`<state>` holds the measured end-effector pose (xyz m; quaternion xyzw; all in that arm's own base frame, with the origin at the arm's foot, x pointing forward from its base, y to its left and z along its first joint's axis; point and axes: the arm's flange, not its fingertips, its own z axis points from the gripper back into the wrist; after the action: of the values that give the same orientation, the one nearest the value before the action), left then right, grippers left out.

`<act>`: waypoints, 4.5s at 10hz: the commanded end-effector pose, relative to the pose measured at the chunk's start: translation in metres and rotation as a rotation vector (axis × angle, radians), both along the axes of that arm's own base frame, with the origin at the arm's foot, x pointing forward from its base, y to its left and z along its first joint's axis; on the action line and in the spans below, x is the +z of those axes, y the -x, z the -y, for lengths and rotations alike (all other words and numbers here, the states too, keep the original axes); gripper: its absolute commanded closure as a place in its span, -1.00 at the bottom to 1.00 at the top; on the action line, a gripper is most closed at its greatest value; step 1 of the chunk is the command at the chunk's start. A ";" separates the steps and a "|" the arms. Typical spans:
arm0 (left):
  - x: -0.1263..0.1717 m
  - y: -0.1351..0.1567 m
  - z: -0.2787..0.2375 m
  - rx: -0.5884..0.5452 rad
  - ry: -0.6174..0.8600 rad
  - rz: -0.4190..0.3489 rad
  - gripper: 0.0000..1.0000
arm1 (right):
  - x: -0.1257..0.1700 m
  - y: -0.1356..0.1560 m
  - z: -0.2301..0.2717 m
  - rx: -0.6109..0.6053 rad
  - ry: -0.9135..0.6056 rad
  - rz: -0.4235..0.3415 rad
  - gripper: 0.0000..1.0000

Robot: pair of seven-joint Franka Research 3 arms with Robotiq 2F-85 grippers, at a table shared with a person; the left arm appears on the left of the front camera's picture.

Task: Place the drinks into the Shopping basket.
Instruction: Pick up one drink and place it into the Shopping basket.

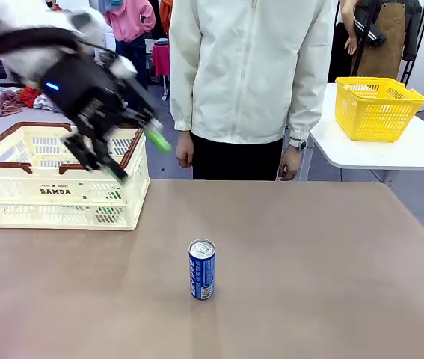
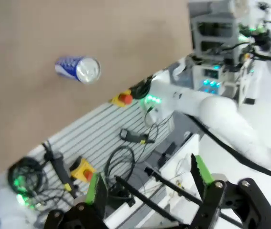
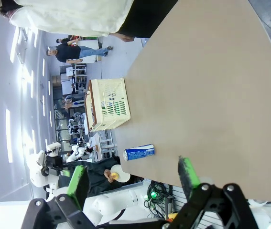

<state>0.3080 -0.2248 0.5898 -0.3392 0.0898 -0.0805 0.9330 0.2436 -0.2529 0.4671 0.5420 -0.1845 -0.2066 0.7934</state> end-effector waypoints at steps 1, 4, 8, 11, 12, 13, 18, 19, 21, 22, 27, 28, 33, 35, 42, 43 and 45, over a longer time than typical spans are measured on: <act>0.002 0.000 0.034 -0.070 -0.119 -0.111 -0.86 | 0.000 0.001 0.001 0.005 0.003 0.019 -1.00; -0.011 0.012 0.035 -0.032 -0.071 -0.050 -0.86 | 0.000 0.001 0.001 0.005 0.003 0.019 -1.00; -0.006 0.005 0.037 -0.050 -0.061 -0.060 -0.86 | 0.000 0.001 0.001 0.005 0.003 0.019 -1.00; -0.025 0.049 0.129 0.014 -0.475 0.165 -0.86 | 0.000 0.001 0.001 0.005 0.003 0.019 -1.00; -0.039 0.053 0.153 -0.006 -0.581 0.248 -0.86 | 0.000 0.001 0.001 0.005 0.003 0.019 -1.00; -0.052 0.052 0.172 0.004 -0.651 0.304 -0.86 | 0.000 0.001 0.001 0.005 0.003 0.019 -1.00; -0.089 0.037 0.190 0.172 -0.748 0.367 -0.86 | 0.000 0.001 0.001 0.005 0.003 0.019 -1.00; -0.089 0.036 0.187 0.199 -0.732 0.349 -0.86 | 0.000 0.001 0.001 0.005 0.003 0.019 -1.00; -0.094 0.030 0.182 0.138 -0.736 0.382 -0.86 | 0.000 0.001 0.001 0.005 0.003 0.019 -1.00; -0.094 0.030 0.182 0.138 -0.736 0.382 -0.86 | 0.000 0.001 0.001 0.005 0.003 0.019 -1.00; -0.113 0.022 0.184 0.173 -0.698 0.367 -0.86 | 0.000 0.001 0.001 0.005 0.003 0.019 -1.00; -0.121 0.019 0.180 0.179 -0.683 0.363 -0.86 | 0.000 0.001 0.001 0.005 0.003 0.019 -1.00; -0.171 -0.006 0.170 0.154 -0.652 0.298 -0.86 | 0.000 0.001 0.001 0.005 0.003 0.019 -1.00; -0.186 -0.013 0.169 0.152 -0.649 0.275 -0.86 | 0.000 0.001 0.001 0.005 0.003 0.019 -1.00; -0.214 -0.009 0.169 0.038 -0.652 0.212 -0.86 | 0.000 0.001 0.001 0.005 0.003 0.019 -1.00; -0.214 -0.009 0.169 0.033 -0.652 0.210 -0.86 | 0.000 0.001 0.001 0.005 0.003 0.019 -1.00; -0.216 -0.012 0.170 0.029 -0.654 0.204 -0.86 | 0.000 0.001 0.001 0.005 0.003 0.019 -1.00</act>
<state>0.3188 -0.4005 0.3750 -0.0108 0.0020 -0.0629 0.9980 0.2435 -0.2530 0.4672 0.5420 -0.1847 -0.2067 0.7933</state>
